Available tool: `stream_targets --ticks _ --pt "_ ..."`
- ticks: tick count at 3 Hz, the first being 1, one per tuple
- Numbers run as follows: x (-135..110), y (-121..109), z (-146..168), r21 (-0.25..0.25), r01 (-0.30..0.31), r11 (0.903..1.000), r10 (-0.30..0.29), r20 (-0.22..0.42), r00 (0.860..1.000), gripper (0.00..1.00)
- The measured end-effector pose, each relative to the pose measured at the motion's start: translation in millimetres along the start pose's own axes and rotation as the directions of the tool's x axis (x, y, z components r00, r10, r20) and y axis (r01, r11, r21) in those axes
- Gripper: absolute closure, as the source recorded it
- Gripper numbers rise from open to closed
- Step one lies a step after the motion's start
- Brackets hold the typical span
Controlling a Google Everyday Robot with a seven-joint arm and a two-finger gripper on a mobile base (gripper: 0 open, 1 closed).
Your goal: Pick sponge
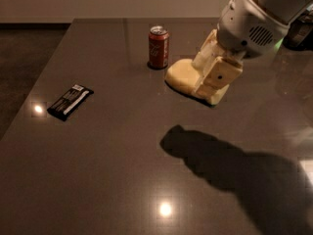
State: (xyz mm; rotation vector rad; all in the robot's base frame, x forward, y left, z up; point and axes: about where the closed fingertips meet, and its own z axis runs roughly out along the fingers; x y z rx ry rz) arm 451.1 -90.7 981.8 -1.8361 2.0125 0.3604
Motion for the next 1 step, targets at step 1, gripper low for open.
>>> stream_targets --ticks 1 --pt "-4.7 -2.9 -4.5 0.016 0.007 0.9999 -0.007 0.009 1.000 1.00"
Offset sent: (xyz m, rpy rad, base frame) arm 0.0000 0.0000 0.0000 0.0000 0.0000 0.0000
